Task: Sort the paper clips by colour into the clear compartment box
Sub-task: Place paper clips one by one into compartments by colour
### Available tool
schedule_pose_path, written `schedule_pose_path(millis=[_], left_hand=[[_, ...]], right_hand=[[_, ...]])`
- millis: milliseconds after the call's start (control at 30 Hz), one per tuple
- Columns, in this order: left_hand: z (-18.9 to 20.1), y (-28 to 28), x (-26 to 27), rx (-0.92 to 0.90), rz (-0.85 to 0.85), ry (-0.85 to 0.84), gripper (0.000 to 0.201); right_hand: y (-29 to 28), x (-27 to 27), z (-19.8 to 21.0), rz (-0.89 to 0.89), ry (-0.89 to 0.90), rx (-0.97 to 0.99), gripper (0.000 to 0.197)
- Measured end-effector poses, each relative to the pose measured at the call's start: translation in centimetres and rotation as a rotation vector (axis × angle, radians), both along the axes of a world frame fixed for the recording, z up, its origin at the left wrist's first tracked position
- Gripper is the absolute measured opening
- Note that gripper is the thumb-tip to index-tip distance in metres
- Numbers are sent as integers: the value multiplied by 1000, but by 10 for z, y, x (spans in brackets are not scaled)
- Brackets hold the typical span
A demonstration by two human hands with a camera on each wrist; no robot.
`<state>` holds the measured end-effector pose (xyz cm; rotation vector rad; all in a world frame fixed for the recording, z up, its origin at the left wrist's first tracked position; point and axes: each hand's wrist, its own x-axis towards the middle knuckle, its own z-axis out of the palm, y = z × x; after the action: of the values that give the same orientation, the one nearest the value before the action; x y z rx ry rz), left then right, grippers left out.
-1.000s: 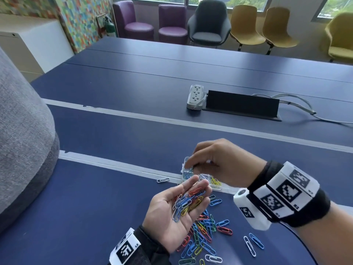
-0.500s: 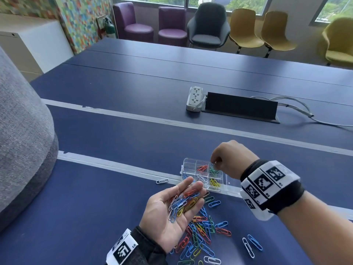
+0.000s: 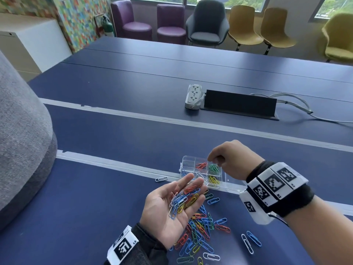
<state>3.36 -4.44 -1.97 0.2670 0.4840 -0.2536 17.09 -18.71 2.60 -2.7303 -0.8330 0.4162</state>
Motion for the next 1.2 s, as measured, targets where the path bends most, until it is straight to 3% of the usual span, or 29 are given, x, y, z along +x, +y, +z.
schedule_pose_path(millis=[133,267,367,533,767,933,1200], left_hand=[[0,1,-1,-18,8,-26,47],[3,0,-1,-41,0,-78,49],[3,-1,-2,-50,16,-99,50],[2,-1,-4,-62,3,-105,53],[5,1,-6,-40,82,-70,51],[8,3,-6,-41,138,-80,54],[4,1,-4,2,135,-73,51]], right_hand=[[1,-10,6,65,-49,133,25],[9,-30,19,297,-22,259,13],[14,-40,21,399,20,168,16],[18,-46,19,420,35,57,14],[14,-47,23,447,17,194,15],[13,-53,15,522,41,125,25],[11,-57,17,460,10,183,14]])
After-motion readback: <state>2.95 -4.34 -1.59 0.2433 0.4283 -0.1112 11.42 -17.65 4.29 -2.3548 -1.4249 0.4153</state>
